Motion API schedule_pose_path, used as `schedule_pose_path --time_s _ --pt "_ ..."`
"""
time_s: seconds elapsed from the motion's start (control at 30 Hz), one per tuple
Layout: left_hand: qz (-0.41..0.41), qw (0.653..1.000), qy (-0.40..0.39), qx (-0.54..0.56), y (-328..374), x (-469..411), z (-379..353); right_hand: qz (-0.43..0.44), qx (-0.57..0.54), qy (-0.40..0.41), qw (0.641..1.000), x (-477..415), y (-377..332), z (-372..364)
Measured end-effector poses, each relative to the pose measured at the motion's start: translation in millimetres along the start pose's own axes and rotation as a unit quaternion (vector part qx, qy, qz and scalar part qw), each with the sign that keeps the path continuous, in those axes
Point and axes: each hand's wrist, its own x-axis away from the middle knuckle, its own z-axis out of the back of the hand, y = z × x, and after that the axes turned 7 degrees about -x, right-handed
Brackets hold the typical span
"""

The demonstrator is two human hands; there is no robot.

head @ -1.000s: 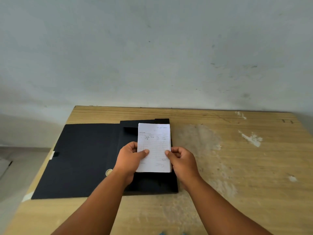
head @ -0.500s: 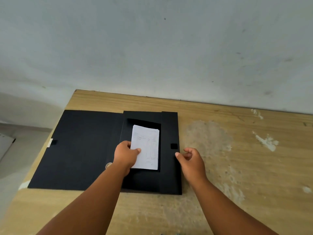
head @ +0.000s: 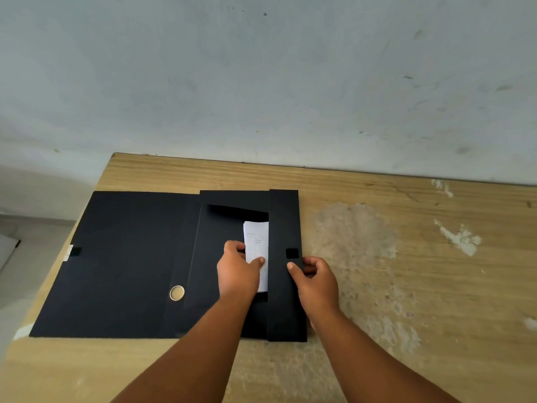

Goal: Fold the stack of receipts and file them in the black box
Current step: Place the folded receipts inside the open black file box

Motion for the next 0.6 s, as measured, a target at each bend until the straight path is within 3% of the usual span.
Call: schedule_pose_path --time_s 0.2,0.43,0.5,0.6 --pt "-0.016 0.999 0.026 -0.045 4 5 2 -0.001 0.006 0.001 1.0 -1 2 -1" --pt "-0.032 0.998 -0.048 -0.036 2 4 23 -0.01 -0.012 0.006 1.0 3 -6 3" --pt "-0.032 0.998 -0.054 -0.013 -1 5 34 0.019 0.007 0.04 0.999 12 -10 5" --pt "-0.043 0.998 -0.034 0.008 -10 5 59 0.147 0.044 0.077 0.985 36 -19 0"
